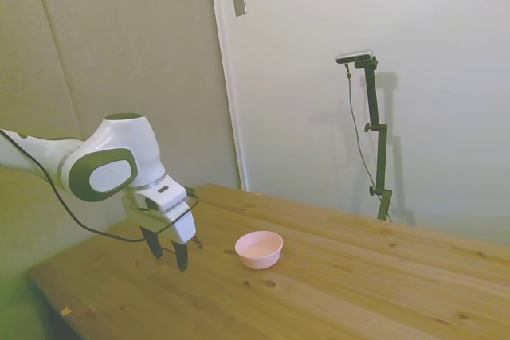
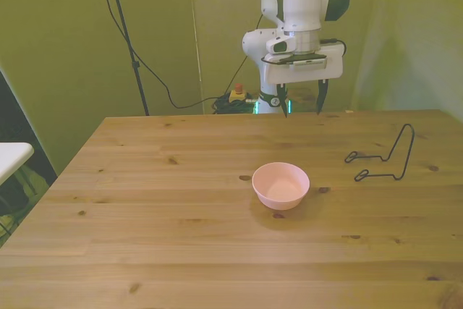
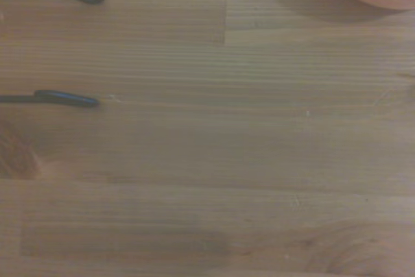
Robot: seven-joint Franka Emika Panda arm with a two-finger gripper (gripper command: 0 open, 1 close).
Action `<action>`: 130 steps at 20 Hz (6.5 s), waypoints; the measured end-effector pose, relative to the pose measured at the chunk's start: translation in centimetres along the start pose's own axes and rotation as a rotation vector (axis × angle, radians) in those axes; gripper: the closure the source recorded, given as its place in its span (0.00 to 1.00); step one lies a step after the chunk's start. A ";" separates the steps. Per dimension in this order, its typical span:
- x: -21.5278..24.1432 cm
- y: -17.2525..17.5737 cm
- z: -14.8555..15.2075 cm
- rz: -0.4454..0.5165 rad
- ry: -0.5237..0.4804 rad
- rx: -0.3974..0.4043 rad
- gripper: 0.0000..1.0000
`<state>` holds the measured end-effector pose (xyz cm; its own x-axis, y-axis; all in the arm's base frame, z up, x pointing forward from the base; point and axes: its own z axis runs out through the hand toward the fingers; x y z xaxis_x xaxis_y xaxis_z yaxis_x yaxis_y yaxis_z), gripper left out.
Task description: Load the bowl
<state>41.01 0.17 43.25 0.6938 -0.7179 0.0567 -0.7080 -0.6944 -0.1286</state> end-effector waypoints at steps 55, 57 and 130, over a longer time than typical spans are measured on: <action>16.8 -13.8 9.5 0.276 0.107 -0.115 1.00; 16.9 -13.7 9.5 0.274 0.104 -0.115 1.00; 2.4 -12.3 3.8 -0.094 -0.476 0.744 1.00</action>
<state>51.92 7.20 41.20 0.8434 -0.4479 -0.2969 -0.4914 -0.4192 -0.7634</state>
